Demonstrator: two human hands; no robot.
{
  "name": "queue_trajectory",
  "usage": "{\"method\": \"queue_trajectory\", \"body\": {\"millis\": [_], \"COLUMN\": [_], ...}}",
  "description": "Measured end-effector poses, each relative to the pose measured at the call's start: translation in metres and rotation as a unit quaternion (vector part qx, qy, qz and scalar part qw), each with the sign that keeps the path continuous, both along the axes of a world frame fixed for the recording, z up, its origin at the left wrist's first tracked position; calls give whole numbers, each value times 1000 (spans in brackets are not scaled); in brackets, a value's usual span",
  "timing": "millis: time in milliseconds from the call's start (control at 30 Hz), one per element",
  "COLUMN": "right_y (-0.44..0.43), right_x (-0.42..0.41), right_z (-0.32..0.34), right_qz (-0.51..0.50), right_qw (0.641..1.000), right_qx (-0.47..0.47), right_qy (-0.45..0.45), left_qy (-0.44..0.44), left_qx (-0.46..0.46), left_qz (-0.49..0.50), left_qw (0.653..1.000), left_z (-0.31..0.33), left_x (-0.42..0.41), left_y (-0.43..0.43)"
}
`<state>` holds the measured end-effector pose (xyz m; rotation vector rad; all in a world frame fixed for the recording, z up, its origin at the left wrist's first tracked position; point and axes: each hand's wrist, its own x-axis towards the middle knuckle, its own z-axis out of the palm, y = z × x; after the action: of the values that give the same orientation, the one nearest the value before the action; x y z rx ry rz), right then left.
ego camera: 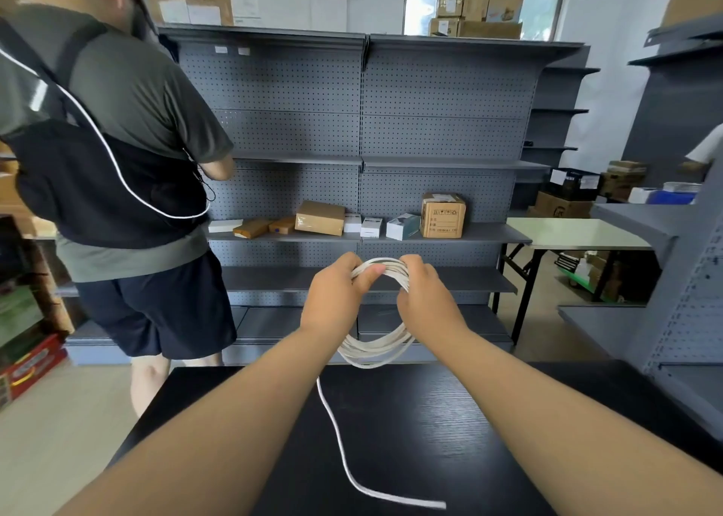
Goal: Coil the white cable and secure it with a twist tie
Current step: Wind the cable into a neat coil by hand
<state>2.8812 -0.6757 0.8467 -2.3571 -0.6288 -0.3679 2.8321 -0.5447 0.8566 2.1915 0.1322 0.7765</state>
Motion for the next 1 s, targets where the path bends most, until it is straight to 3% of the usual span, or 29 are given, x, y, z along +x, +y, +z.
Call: {"method": "queue_trajectory", "body": {"millis": [200, 300, 433, 567, 633, 800, 1000], "right_y": [-3, -1, 0, -4, -4, -3, 3], "right_x": [4, 5, 7, 10, 11, 11, 7], "right_z": [-2, -3, -4, -6, -7, -6, -2], "right_qz": [51, 52, 34, -13, -19, -35, -57], "right_qw": [997, 998, 999, 1000, 999, 997, 998], "right_qx": [-55, -29, -2, -11, -32, -45, -15], "right_qy": [-21, -9, 1, -13, -26, -56, -38], "left_qy": [55, 73, 100, 203, 237, 155, 43], "left_qx": [45, 41, -105, -239, -250, -193, -91], "left_qz": [-13, -8, 1, -16, -41, -17, 93], "left_qw": [997, 996, 989, 949, 938, 969, 991], "left_z": [7, 9, 7, 12, 15, 14, 5], "left_x": [7, 9, 6, 4, 4, 9, 8], "left_y": [11, 13, 11, 17, 22, 24, 4]}}
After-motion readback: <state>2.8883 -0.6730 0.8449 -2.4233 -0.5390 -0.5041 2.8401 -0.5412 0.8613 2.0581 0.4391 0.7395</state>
